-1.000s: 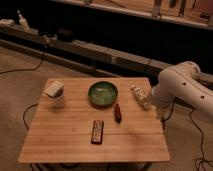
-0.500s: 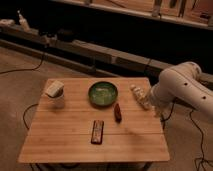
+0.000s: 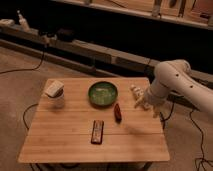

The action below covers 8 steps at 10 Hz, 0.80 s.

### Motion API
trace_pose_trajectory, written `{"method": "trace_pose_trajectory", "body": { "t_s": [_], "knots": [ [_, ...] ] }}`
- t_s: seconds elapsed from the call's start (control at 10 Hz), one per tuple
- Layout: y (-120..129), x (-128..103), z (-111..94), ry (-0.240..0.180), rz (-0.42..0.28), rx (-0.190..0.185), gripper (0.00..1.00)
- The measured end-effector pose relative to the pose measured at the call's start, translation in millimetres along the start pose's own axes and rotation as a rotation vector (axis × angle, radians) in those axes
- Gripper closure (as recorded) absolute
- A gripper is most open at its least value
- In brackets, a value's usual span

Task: Drag the pepper across the table

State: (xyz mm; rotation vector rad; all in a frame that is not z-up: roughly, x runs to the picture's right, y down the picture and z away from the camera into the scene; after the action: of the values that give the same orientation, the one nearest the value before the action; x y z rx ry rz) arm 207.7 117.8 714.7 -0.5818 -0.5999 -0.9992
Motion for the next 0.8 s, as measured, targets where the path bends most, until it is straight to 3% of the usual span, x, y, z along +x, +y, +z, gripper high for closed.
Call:
{"method": "trace_pose_trajectory", "body": {
  "t_s": [0.2, 0.5, 0.8],
  "knots": [
    [0, 1, 6, -0.033, -0.031, -0.011, 0.35],
    [2, 1, 6, -0.03, -0.03, -0.016, 0.35],
    [-27, 18, 9, 0.033, -0.096, -0.018, 0.35]
  ]
}}
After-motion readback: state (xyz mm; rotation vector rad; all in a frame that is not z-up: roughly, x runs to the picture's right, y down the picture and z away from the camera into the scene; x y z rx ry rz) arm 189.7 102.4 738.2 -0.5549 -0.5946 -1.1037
